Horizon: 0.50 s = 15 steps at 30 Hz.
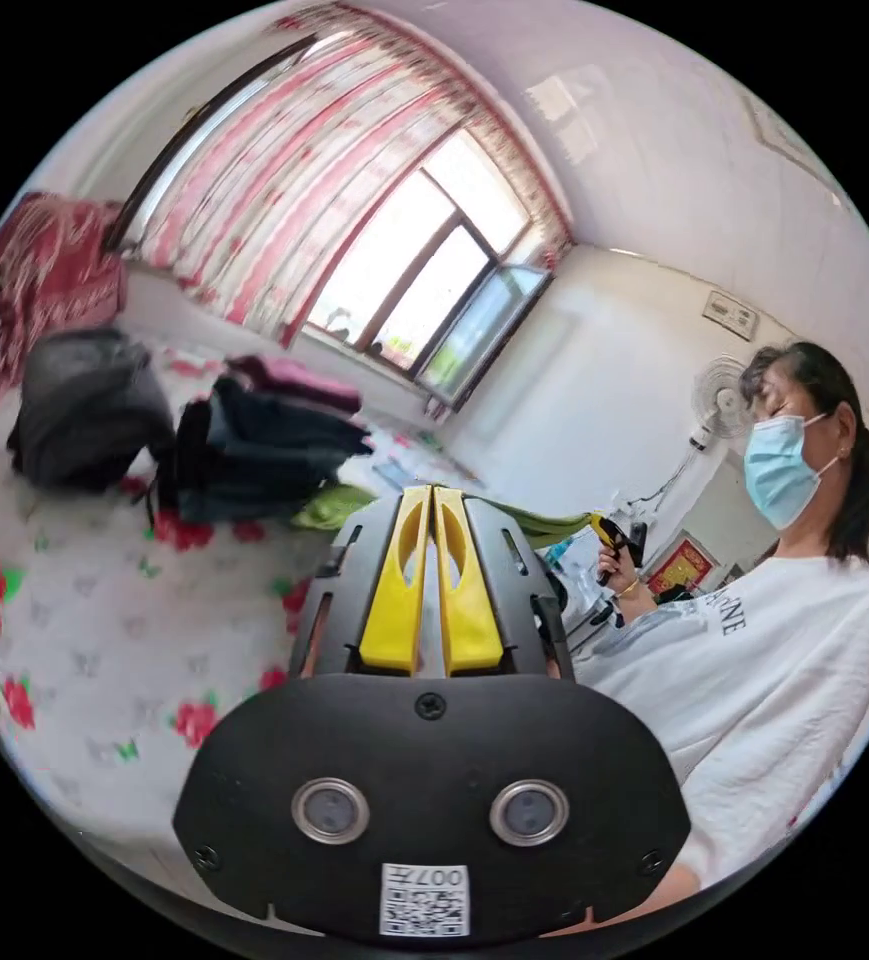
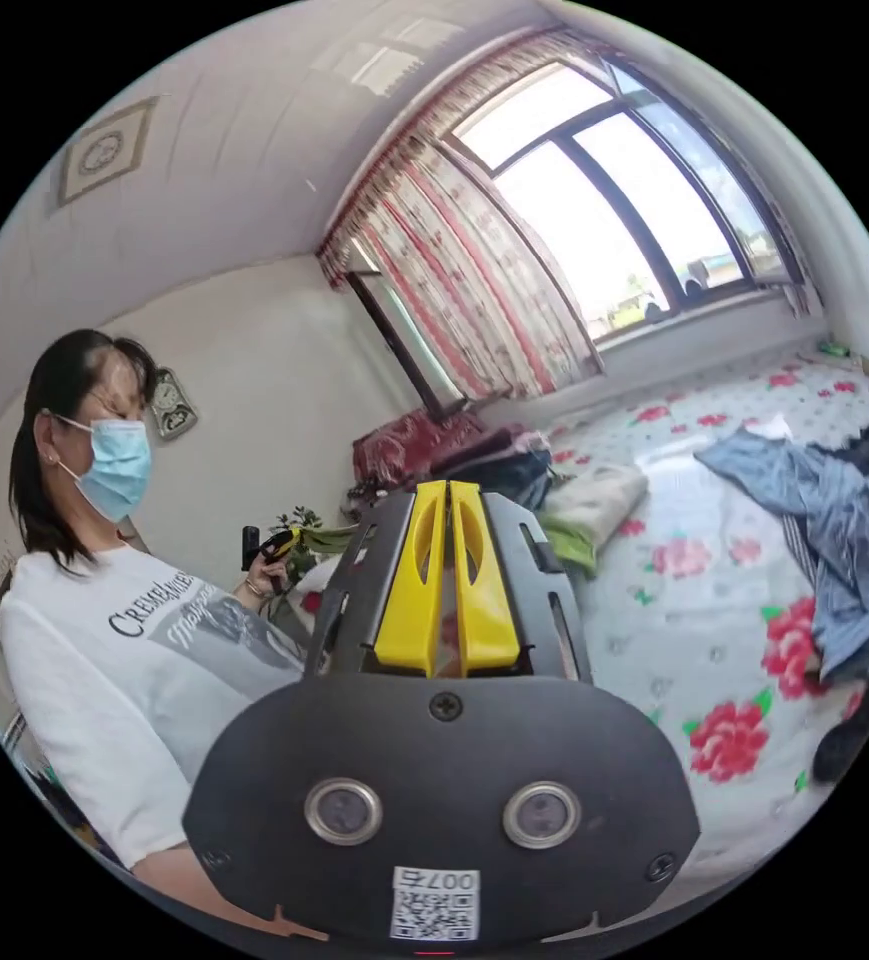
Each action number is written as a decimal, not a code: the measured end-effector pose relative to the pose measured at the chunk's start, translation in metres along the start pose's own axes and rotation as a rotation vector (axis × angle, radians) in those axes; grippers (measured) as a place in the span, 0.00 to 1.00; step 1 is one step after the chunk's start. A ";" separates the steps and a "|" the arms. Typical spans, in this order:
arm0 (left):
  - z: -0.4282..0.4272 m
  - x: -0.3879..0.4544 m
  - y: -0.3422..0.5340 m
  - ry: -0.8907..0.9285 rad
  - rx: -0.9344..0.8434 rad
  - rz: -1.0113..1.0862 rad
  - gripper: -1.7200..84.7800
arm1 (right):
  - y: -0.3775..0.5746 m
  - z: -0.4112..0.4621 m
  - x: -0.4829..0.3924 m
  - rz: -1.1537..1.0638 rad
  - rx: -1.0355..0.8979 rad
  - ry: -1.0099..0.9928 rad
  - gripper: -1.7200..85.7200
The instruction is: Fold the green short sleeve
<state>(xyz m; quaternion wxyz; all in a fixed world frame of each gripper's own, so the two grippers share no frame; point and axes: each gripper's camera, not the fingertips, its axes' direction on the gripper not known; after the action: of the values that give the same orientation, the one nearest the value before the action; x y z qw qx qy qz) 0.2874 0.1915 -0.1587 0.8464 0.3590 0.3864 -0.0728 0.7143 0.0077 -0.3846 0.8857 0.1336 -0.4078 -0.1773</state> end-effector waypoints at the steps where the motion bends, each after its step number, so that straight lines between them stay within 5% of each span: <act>1: 0.005 -0.008 0.013 -0.023 -0.028 -0.040 0.01 | 0.024 0.009 0.014 0.057 -0.055 0.022 0.02; 9: 0.064 -0.111 0.195 -0.148 -0.324 -0.435 0.01 | 0.191 0.059 0.121 0.515 -0.288 0.054 0.02; 15: 0.077 -0.127 0.244 -0.086 -0.335 -0.540 0.01 | 0.247 0.070 0.154 0.695 -0.297 0.002 0.02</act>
<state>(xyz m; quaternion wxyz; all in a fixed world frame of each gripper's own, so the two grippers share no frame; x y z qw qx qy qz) 0.3437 0.2997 0.1000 0.8594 0.0958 0.4382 -0.2456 0.8043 0.1590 -0.1418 0.9030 -0.1424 -0.3981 0.0770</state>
